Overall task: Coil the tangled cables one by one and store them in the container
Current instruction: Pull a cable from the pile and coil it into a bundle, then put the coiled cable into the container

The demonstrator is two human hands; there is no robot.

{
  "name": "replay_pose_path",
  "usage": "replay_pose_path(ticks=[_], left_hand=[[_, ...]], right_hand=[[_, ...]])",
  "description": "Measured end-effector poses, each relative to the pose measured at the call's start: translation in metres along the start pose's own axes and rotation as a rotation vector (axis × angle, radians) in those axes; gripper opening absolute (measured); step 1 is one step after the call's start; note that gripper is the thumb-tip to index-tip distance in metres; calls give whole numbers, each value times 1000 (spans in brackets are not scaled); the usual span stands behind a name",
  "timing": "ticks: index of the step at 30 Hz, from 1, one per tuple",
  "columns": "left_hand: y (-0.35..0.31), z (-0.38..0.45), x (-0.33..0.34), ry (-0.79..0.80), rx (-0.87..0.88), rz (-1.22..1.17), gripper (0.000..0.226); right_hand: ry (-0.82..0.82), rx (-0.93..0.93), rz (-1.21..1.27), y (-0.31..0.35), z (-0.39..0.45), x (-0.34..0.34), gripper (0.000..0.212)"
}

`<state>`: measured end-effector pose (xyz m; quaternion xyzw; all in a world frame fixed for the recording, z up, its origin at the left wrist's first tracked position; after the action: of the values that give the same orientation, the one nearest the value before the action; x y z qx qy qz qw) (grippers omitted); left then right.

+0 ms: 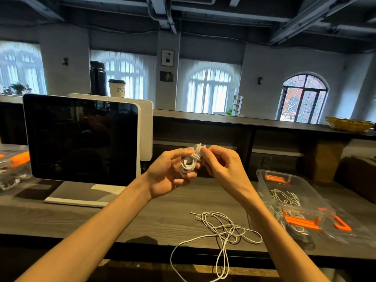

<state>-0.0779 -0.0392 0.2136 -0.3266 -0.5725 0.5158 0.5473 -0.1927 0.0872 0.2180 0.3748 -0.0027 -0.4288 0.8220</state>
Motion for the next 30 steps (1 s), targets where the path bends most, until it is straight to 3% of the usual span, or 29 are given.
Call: replay_pose_path(ticks=[5, 13, 20, 24, 30], left_hand=[[-1, 6, -4, 80, -7, 189, 39], [19, 29, 13, -37, 156, 200, 41], [47, 69, 71, -169, 257, 496, 30], [55, 93, 126, -56, 217, 422, 50], [66, 125, 177, 102, 202, 367, 47]], right_hand=[[16, 6, -148, -6, -1, -3, 30], [-90, -30, -163, -6, -20, -18, 36], [-230, 21, -492, -36, -31, -63, 30], [-307, 84, -569, -42, -39, -99, 41], [-391, 254, -469, -50, -48, -160, 42]])
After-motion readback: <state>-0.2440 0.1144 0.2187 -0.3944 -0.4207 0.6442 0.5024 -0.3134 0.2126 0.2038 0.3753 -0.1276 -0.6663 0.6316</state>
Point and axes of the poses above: each hand's wrist, its own z-axis towards the middle knuckle, its own x-axis out of the palm, y = z × x, the point moved 1 cm from there along z, towards the middle knuckle, and after that the axes turned 3 degrees about z, right-handed, at the moved point
